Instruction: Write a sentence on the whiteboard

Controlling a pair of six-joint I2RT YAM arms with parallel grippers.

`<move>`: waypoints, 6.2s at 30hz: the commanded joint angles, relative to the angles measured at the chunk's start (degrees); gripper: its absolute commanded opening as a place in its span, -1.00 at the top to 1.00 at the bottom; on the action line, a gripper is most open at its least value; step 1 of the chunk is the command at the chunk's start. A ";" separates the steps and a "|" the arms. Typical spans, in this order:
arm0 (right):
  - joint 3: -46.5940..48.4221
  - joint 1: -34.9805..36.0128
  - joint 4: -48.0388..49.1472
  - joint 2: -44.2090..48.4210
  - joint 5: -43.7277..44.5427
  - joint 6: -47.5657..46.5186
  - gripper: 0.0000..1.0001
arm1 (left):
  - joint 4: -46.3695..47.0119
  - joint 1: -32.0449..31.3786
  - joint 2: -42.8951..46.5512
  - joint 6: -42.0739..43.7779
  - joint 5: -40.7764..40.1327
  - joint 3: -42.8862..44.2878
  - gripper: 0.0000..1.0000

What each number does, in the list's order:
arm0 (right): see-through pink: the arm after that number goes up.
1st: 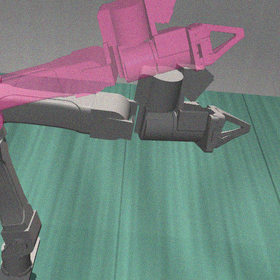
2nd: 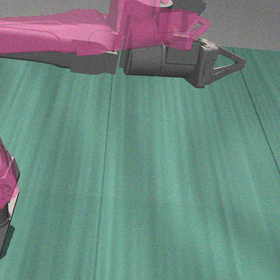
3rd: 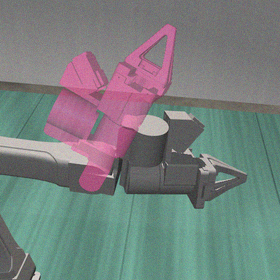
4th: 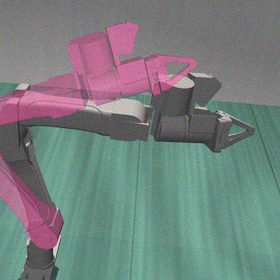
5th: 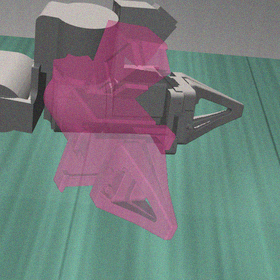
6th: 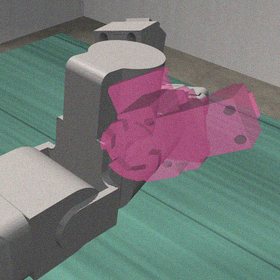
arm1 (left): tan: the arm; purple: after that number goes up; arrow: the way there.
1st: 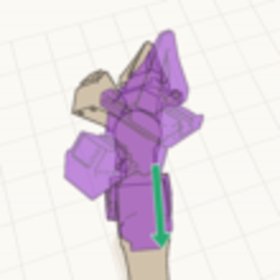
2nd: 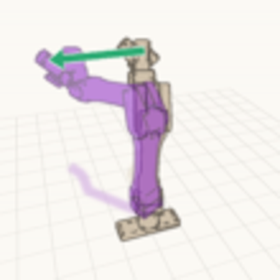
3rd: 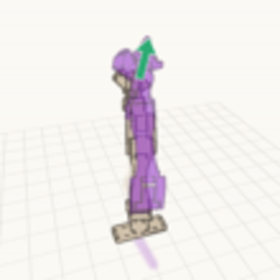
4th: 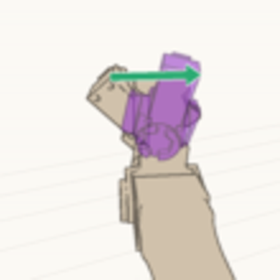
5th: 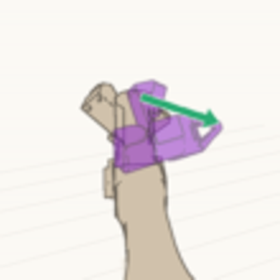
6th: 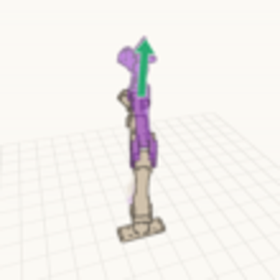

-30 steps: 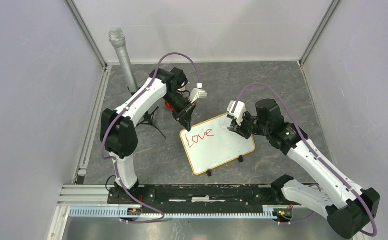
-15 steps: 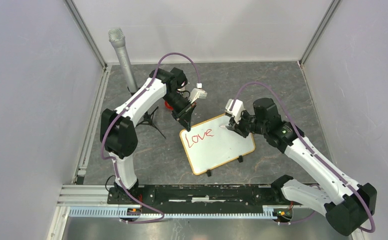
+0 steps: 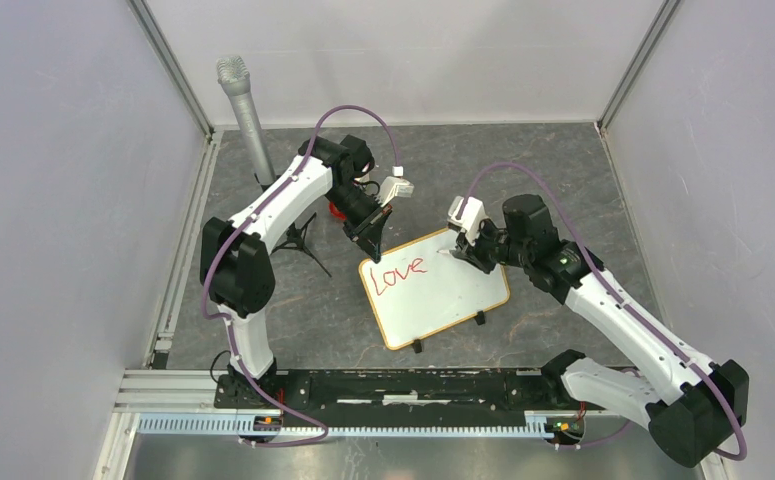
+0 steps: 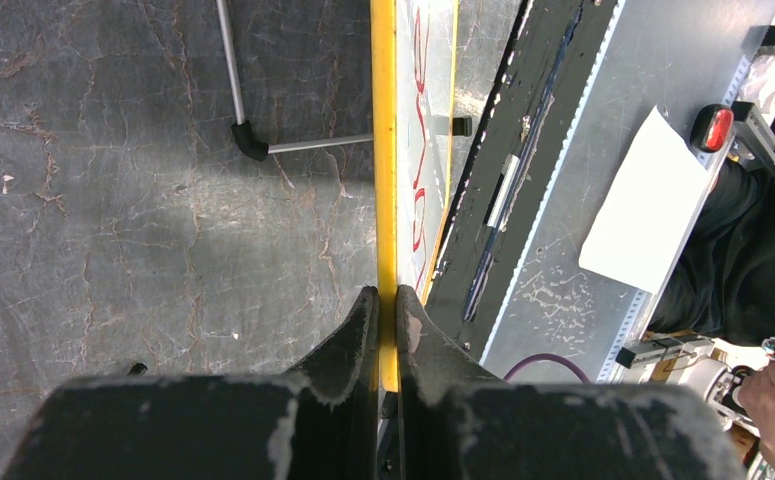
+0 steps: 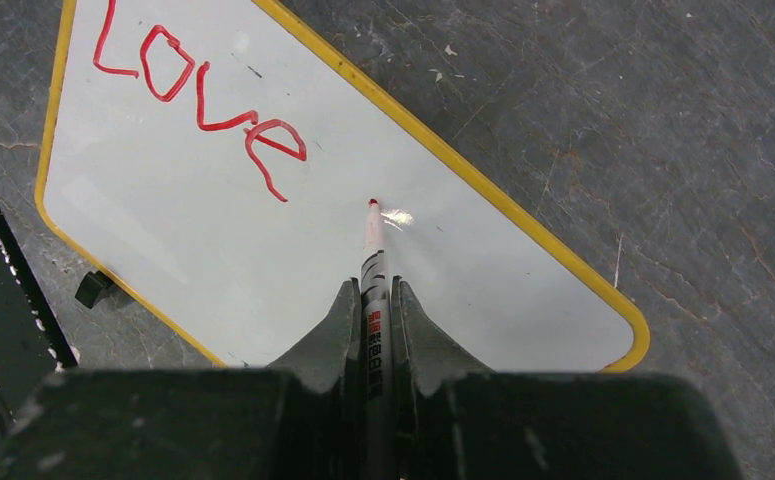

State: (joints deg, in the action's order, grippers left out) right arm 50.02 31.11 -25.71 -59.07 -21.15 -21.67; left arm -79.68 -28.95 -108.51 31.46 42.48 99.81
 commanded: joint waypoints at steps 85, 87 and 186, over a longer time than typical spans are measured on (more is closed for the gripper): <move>1.63 4.60 -0.22 -0.03 1.06 -0.67 1.00 | -1.80 -0.51 -0.37 3.35 2.08 1.55 0.95; 1.92 4.42 -0.67 1.14 1.52 -1.09 1.00 | -1.88 -0.47 -0.30 3.43 1.98 1.44 0.95; 1.84 -1.14 -3.02 1.97 4.29 -5.40 1.00 | -2.20 -0.49 -0.57 3.74 2.19 1.71 0.95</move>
State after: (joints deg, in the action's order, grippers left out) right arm 50.78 30.24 -29.47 -57.06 -16.69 -26.48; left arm -80.07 -28.95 -108.84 32.29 42.57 100.05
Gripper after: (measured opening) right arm 0.131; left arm 0.127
